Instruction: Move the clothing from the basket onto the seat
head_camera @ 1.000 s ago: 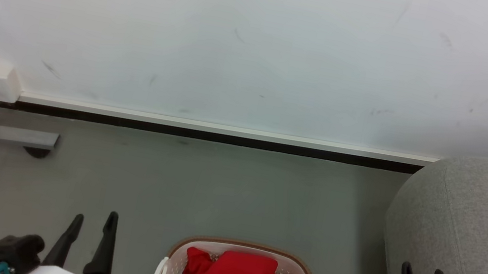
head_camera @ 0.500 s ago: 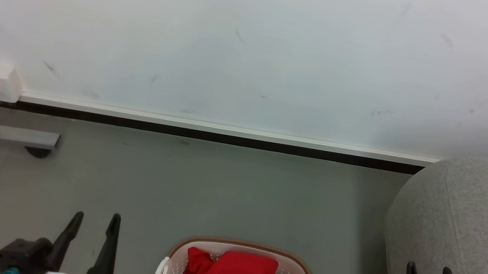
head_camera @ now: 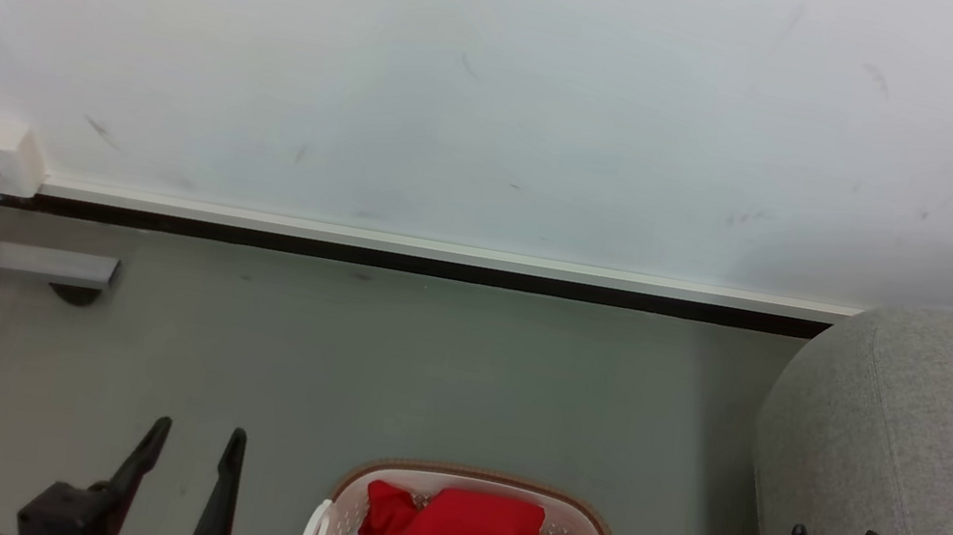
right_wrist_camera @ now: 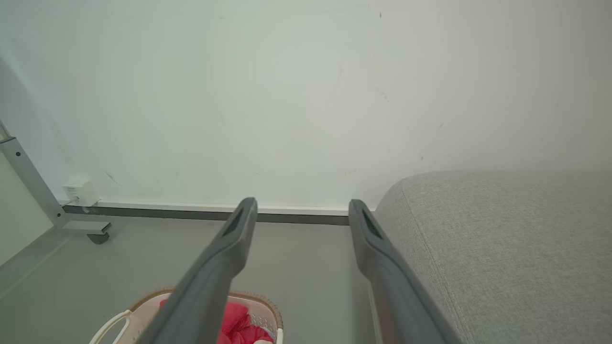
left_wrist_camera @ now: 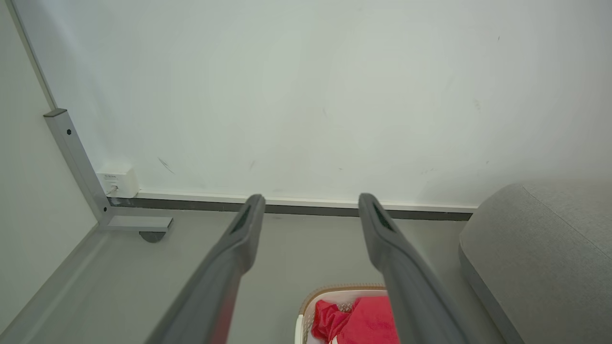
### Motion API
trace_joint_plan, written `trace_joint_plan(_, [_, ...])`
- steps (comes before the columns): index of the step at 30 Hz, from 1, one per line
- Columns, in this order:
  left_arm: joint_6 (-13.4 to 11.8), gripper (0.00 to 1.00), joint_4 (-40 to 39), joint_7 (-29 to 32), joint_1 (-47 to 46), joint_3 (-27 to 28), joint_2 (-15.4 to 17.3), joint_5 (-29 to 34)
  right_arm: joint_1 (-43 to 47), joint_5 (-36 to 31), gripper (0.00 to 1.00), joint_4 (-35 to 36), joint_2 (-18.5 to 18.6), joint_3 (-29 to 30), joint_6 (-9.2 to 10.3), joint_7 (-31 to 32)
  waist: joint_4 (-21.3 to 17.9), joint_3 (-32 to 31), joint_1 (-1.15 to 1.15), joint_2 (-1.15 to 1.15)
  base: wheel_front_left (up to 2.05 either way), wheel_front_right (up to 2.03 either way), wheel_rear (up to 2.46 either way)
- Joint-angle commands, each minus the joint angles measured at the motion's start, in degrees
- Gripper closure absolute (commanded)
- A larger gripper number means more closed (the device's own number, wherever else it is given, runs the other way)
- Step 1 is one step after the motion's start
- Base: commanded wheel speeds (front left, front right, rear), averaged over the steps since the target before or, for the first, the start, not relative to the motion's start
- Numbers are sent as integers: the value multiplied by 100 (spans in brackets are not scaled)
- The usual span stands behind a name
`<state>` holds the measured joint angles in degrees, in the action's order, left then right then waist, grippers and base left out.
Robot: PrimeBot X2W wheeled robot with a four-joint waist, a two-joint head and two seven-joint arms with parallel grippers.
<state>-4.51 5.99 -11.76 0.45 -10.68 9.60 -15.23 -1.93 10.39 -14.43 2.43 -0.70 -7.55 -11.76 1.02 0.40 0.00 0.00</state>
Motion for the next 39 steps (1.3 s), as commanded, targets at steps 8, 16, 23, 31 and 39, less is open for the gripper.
trace_joint_plan(8, [21,0,-63,-137,68,-11,20,495,65,-347,0,80,62,43,10,-138,-19,30,0,0,0,0,0])
trace_joint_plan(16, [56,0,-58,-226,103,-2,-15,844,81,-564,0,74,63,61,11,-223,-48,48,0,0,0,0,0])
trace_joint_plan(23, [82,0,-57,-287,123,24,-41,1098,89,-734,0,69,64,69,11,-289,-77,68,0,0,0,0,0])
trace_joint_plan(31, [115,0,-120,-342,101,54,-62,1402,11,-917,0,98,65,95,12,-348,-133,180,0,0,0,0,0])
trace_joint_plan(39, [234,0,-139,-341,-231,112,-106,1368,-261,-805,0,292,60,153,12,-341,-288,610,0,0,0,0,0])
